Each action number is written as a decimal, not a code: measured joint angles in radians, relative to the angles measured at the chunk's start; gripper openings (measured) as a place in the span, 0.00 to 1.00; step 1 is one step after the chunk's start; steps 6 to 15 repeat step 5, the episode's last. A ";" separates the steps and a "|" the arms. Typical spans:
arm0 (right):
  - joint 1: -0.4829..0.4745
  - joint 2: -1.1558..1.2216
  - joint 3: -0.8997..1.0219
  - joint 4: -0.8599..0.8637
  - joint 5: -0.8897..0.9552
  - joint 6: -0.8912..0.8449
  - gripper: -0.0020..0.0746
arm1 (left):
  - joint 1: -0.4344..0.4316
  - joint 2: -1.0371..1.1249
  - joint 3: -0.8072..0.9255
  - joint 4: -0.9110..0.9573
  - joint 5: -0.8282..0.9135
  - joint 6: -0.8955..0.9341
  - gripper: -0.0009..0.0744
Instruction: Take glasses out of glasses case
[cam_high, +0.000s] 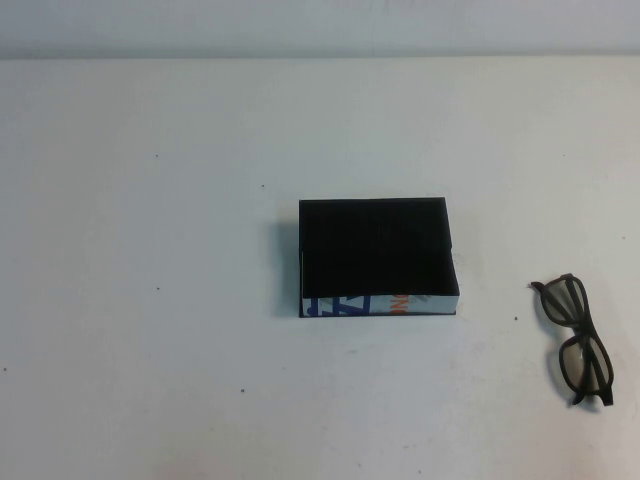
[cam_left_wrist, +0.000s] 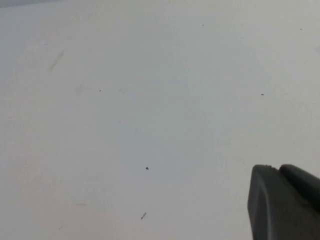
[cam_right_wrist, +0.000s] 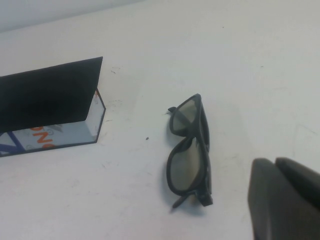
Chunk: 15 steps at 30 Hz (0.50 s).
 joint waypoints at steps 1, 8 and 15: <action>0.000 0.000 0.000 0.000 0.000 0.000 0.00 | 0.000 0.000 0.000 0.000 0.000 0.000 0.01; 0.000 0.000 0.000 0.000 0.000 0.000 0.00 | 0.000 0.000 0.000 0.000 0.000 0.000 0.01; 0.000 0.000 0.000 0.000 0.000 0.000 0.00 | 0.000 0.000 0.000 0.000 0.000 0.000 0.01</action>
